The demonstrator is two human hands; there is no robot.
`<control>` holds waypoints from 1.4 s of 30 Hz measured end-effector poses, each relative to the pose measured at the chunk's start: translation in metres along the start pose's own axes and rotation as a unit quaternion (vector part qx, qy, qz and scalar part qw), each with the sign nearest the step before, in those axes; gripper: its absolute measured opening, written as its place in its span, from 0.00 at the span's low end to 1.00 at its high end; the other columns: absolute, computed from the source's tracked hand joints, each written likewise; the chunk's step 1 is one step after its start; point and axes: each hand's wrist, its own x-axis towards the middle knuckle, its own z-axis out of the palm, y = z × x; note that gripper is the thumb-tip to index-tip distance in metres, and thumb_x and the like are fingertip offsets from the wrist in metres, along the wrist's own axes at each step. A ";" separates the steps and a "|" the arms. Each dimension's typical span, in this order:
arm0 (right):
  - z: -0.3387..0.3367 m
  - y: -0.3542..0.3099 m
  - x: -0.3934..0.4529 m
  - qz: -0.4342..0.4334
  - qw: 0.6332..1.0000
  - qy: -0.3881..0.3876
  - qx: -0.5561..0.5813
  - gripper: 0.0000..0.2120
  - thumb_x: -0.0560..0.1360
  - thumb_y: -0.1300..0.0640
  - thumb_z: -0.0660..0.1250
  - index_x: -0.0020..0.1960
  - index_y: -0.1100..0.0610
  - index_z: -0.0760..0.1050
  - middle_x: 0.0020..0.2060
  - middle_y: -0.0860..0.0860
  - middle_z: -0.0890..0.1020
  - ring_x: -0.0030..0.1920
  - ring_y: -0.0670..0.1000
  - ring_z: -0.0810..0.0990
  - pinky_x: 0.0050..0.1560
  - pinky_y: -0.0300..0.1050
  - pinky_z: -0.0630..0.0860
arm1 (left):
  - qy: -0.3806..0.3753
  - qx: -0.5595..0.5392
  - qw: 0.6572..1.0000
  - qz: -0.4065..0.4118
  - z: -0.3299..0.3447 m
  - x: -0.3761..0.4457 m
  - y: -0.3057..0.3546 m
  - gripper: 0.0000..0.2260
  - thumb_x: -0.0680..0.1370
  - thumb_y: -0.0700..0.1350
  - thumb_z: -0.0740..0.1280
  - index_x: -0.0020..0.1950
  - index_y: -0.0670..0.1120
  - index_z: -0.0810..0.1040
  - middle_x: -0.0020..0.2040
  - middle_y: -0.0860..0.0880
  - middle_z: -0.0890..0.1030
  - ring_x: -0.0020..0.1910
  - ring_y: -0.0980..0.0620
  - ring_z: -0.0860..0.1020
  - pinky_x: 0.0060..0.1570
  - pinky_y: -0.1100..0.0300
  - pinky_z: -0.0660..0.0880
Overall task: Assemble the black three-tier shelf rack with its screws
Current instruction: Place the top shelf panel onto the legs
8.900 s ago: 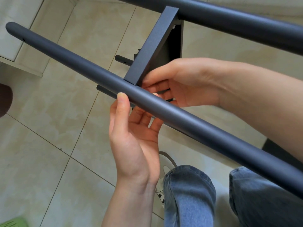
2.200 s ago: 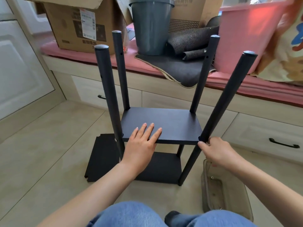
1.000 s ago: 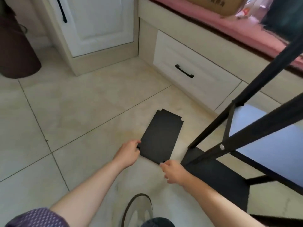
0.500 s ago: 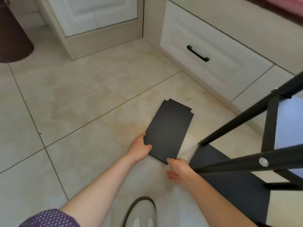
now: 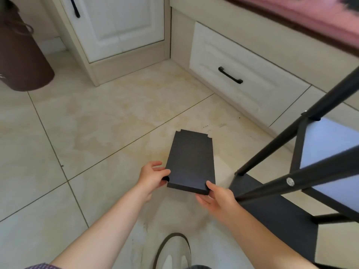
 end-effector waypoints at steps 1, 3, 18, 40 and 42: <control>0.001 -0.003 -0.008 -0.003 1.000 0.001 0.004 0.05 0.79 0.65 0.67 0.52 0.66 0.73 0.49 0.63 0.82 0.45 0.62 0.83 0.35 0.52 0.81 | -0.025 -0.036 0.999 -0.029 -0.004 -0.006 0.004 0.20 0.78 0.32 0.70 0.68 0.40 0.71 0.53 0.41 0.81 0.47 0.44 0.82 0.43 0.55 0.80; 0.004 -0.010 -0.025 -0.016 1.000 -0.001 -0.015 0.06 0.79 0.65 0.67 0.53 0.66 0.73 0.52 0.63 0.82 0.44 0.61 0.84 0.29 0.48 0.82 | -0.064 -0.086 0.992 -0.070 -0.013 -0.022 0.012 0.21 0.78 0.29 0.69 0.70 0.37 0.71 0.49 0.40 0.83 0.44 0.45 0.83 0.40 0.55 0.80; 0.016 -0.088 -0.257 -0.213 0.946 -0.121 -0.214 0.12 0.79 0.59 0.68 0.60 0.62 0.74 0.51 0.61 0.84 0.42 0.58 0.87 0.41 0.52 0.85 | -0.145 -0.193 0.968 0.061 -0.060 -0.200 0.116 0.08 0.79 0.40 0.69 0.56 0.37 0.81 0.53 0.40 0.86 0.43 0.47 0.85 0.33 0.59 0.82; -0.119 -0.179 -0.479 -0.411 0.892 -0.186 -0.010 0.18 0.82 0.47 0.60 0.54 0.62 0.79 0.43 0.57 0.87 0.40 0.56 0.87 0.34 0.46 0.82 | -0.343 -0.352 0.837 0.238 0.036 -0.422 0.249 0.14 0.80 0.38 0.65 0.66 0.41 0.77 0.57 0.44 0.86 0.50 0.50 0.86 0.46 0.57 0.84; -0.134 -0.188 -0.484 -0.417 0.888 -0.188 0.051 0.22 0.83 0.44 0.58 0.53 0.62 0.79 0.44 0.57 0.87 0.39 0.56 0.87 0.33 0.46 0.82 | -0.363 -0.379 0.819 0.233 0.059 -0.437 0.252 0.20 0.74 0.37 0.69 0.66 0.41 0.76 0.55 0.42 0.86 0.51 0.47 0.86 0.43 0.57 0.84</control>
